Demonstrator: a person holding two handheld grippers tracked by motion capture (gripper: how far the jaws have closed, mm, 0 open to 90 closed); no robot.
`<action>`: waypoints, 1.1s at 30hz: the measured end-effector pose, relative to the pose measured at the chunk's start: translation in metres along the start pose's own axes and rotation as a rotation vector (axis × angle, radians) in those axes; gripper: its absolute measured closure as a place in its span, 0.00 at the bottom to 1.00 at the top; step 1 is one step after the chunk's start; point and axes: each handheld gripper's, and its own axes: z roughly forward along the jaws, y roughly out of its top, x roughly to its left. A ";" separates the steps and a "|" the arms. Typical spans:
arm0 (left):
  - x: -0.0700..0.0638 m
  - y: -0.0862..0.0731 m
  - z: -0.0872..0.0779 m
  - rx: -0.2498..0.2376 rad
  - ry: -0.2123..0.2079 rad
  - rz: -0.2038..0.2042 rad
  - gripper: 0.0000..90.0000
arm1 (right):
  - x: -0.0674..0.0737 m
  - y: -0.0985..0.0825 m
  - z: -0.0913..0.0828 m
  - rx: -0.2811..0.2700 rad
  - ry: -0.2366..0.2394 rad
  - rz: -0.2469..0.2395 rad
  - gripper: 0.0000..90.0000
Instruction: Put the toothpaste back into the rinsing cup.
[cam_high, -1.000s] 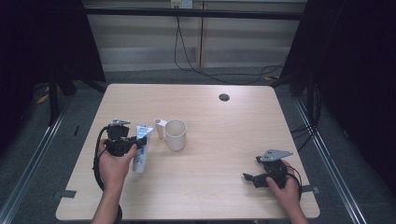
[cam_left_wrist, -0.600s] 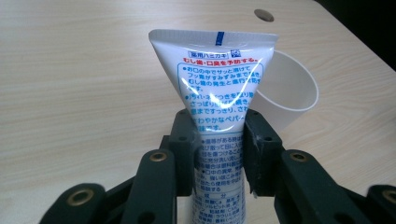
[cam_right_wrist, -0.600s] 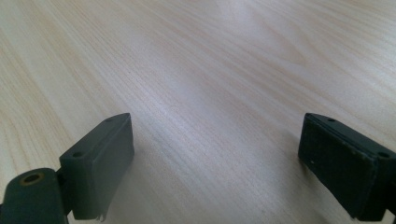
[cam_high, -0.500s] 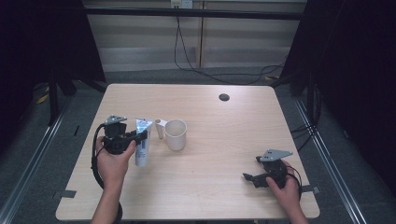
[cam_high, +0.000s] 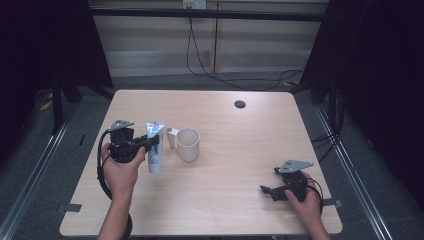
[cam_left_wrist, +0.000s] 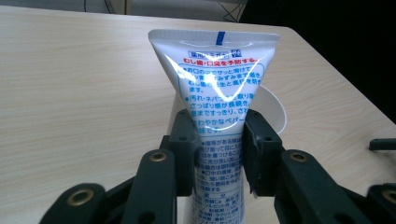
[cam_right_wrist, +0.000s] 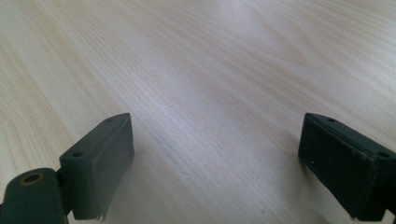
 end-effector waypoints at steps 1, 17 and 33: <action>-0.001 0.002 0.000 -0.002 0.007 0.007 0.76 | 0.000 0.000 0.000 0.000 0.000 0.000 0.11; -0.009 0.013 -0.001 -0.036 0.003 0.024 0.76 | 0.000 0.000 0.000 0.000 0.000 -0.001 0.11; -0.019 0.027 -0.001 -0.068 -0.023 0.029 0.76 | 0.000 0.000 0.000 0.000 0.000 0.000 0.11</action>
